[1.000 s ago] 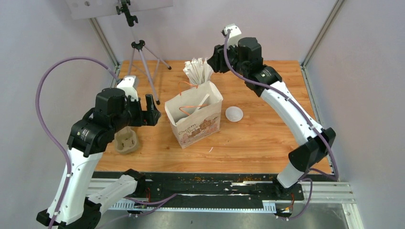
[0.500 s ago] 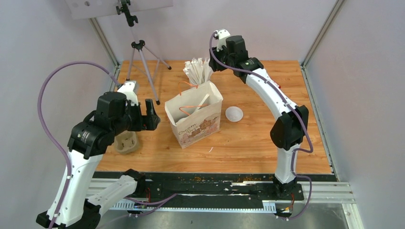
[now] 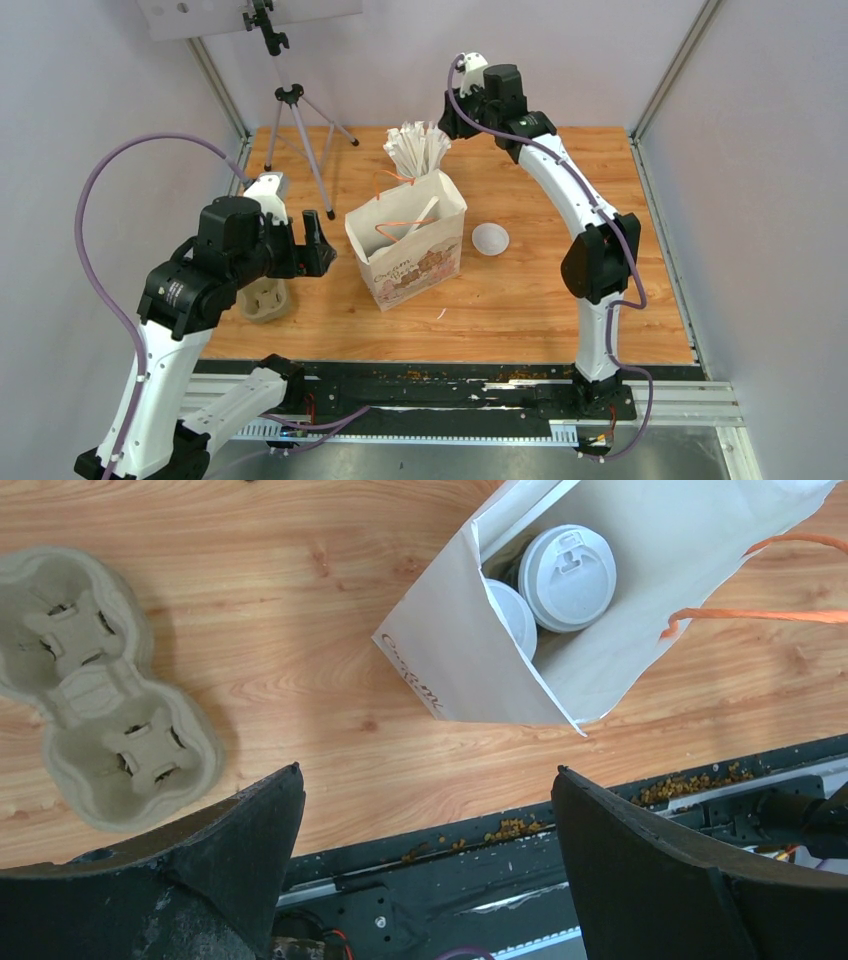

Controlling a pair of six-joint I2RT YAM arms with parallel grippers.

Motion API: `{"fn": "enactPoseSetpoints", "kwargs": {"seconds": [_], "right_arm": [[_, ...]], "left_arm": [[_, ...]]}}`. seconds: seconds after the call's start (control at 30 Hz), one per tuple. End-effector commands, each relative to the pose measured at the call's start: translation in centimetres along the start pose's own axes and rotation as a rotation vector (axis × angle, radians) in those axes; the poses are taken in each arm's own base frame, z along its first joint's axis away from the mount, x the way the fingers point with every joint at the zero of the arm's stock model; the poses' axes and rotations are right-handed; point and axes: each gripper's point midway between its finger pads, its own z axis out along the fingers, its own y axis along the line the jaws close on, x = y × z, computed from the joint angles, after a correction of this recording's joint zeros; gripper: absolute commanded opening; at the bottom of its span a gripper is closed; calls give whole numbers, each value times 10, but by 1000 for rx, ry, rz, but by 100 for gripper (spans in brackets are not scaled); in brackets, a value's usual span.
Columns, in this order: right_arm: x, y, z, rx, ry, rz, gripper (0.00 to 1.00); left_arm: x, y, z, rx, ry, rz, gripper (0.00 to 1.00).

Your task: Pack the takeout coffee

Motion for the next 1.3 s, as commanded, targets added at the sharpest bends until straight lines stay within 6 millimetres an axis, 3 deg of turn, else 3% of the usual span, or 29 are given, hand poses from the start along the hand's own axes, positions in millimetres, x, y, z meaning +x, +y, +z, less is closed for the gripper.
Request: {"fn": "enactPoseSetpoints", "kwargs": {"seconds": [0.0,1.27], "right_arm": [[-24,8,3,-60,-69,30,36],[-1,2,35,-91,-27,60,29]], "left_arm": [[-4,-1,-2,6,-19,-14,100],[0,6,-5,-23,-27,6,100]]}}
